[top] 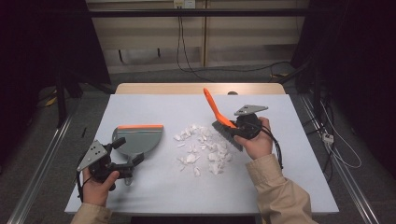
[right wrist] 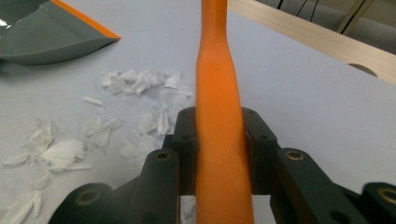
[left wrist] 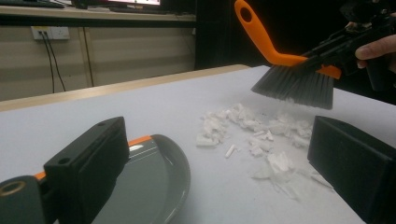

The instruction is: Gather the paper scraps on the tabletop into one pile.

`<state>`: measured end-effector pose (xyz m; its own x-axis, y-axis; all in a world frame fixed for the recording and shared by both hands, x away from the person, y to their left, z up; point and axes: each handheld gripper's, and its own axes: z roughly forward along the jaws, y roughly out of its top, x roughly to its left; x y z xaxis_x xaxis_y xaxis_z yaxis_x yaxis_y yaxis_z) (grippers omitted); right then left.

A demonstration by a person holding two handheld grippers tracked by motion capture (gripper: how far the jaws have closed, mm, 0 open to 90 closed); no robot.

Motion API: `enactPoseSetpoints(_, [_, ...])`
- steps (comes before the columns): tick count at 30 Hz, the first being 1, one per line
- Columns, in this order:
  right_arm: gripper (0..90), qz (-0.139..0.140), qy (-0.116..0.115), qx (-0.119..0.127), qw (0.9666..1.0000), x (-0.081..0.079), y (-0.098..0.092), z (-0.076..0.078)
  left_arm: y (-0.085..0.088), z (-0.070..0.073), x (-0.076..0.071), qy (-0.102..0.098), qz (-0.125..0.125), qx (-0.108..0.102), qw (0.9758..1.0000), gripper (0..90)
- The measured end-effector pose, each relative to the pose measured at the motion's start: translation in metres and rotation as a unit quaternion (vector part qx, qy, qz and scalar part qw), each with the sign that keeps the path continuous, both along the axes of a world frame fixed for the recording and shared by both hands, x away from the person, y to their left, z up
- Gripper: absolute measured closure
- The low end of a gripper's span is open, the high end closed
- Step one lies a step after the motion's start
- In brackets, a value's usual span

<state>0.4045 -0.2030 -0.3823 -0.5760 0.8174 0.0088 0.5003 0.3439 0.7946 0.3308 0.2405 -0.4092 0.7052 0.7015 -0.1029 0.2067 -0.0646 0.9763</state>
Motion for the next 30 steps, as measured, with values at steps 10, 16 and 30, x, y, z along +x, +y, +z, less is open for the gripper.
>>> enactPoseSetpoints(10, [71.6,0.003,0.008,0.001,1.0,0.021,-0.009,-0.015,-0.001,-0.003,0.0,0.005,0.0,0.003,1.0,4.9])
enactPoseSetpoints(16, [71.6,0.013,-0.013,-0.043,0.9989,0.036,-0.01,-0.007,-0.006,0.002,-0.001,0.005,0.0,-0.013,0.9999,4.9])
enactPoseSetpoints(30, [71.6,0.049,-0.011,-0.023,0.9985,0.075,0.009,-0.021,-0.007,-0.001,0.0,0.008,-0.001,-0.006,0.9999,4.9])
